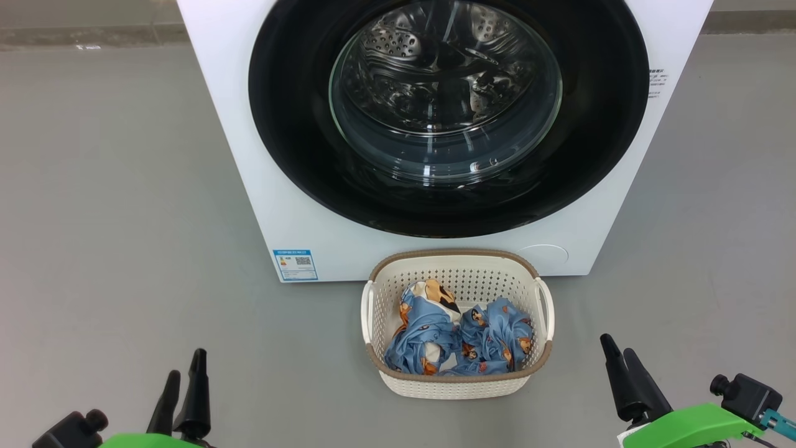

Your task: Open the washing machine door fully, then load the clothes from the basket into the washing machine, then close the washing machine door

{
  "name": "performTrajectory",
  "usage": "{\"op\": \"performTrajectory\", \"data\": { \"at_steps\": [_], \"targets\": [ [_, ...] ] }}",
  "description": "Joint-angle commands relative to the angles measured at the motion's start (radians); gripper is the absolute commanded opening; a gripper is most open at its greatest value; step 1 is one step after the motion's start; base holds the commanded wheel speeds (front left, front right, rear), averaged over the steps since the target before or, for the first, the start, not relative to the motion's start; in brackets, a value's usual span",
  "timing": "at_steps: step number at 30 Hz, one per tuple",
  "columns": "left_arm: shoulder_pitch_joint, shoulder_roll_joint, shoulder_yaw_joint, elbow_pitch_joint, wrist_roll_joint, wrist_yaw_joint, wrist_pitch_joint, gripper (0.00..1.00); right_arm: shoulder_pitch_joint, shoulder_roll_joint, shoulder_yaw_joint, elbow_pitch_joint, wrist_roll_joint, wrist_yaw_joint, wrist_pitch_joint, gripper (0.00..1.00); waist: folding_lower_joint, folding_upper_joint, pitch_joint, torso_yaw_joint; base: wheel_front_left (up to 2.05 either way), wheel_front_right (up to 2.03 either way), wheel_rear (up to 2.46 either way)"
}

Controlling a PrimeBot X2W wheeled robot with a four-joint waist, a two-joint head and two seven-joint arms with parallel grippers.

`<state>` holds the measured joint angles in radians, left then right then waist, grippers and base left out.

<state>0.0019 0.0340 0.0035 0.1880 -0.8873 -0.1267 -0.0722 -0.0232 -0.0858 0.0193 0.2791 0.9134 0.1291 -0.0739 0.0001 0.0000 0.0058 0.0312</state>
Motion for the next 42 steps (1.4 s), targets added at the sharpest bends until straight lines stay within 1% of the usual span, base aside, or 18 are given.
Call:
{"op": "performTrajectory", "data": {
  "at_steps": [1,23,24,32,42],
  "targets": [
    [-0.009,0.019,0.014,-0.036,0.031,-0.002,-0.016,1.0,-0.039,-0.011,0.017,-0.021,-0.032,0.001,-0.015,1.0,-0.0001,0.0,0.0,0.0,0.0,0.0,0.0],
    [0.004,0.027,-0.004,-0.074,0.282,-0.003,-0.081,1.0,-0.033,-0.018,0.04,-0.028,-0.275,0.001,-0.079,1.0,-0.0001,0.0,-0.001,0.004,0.0,0.0,0.0],
    [0.004,0.027,-0.004,-0.074,0.282,-0.003,-0.081,1.0,-0.033,-0.018,0.04,-0.028,-0.275,0.001,-0.079,1.0,-0.0001,0.0,-0.001,0.004,0.0,0.0,0.0],
    [0.008,0.03,-0.008,-0.089,0.386,-0.003,-0.107,1.0,-0.034,-0.023,0.052,-0.03,-0.375,0.001,-0.106,1.0,-0.0001,0.0,0.0,0.002,0.0,0.0,0.0],
    [0.014,0.036,-0.018,-0.104,0.495,-0.004,-0.137,1.0,-0.024,-0.015,0.037,-0.043,-0.486,0.001,-0.135,1.0,-0.0001,0.0,0.001,0.001,0.0,0.0,0.0]
  ]
}}
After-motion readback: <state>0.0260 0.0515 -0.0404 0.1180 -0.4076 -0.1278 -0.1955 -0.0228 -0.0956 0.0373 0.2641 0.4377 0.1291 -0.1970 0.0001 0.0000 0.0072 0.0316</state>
